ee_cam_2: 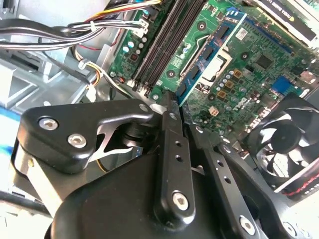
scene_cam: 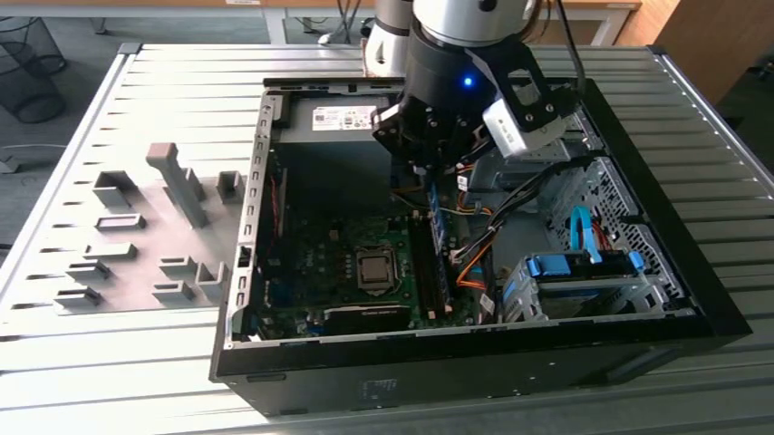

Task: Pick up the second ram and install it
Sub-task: 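Insert the second ram into the second slot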

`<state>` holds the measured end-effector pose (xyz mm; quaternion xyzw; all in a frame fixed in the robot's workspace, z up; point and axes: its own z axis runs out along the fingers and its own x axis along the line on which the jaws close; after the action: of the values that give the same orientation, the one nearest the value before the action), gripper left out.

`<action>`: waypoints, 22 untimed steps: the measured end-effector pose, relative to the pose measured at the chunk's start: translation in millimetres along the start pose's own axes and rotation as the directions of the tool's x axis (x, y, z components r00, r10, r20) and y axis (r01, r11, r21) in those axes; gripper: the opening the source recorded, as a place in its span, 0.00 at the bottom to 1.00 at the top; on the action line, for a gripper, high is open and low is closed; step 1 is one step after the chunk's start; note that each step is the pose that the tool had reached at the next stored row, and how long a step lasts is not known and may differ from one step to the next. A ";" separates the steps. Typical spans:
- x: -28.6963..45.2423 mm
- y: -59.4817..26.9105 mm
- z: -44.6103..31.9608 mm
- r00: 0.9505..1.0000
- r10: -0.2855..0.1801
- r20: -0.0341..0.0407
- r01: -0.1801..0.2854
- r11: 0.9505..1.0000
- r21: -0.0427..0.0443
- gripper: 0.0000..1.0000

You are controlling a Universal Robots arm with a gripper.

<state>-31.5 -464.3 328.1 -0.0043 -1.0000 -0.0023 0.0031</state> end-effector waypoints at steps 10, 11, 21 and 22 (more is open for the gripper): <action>0.1 0.0 12.1 1.000 0.007 0.000 -0.007 1.000 -0.001 0.14; 0.1 -0.1 12.0 1.000 0.007 0.000 -0.007 1.000 -0.001 0.14; 0.0 -0.1 24.5 1.000 0.007 0.000 -0.007 1.000 -0.002 0.14; 0.0 -0.1 26.3 1.000 0.007 0.000 -0.007 1.000 -0.002 0.14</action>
<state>-31.7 -464.3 301.8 -0.0079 -1.0000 -0.0031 0.0031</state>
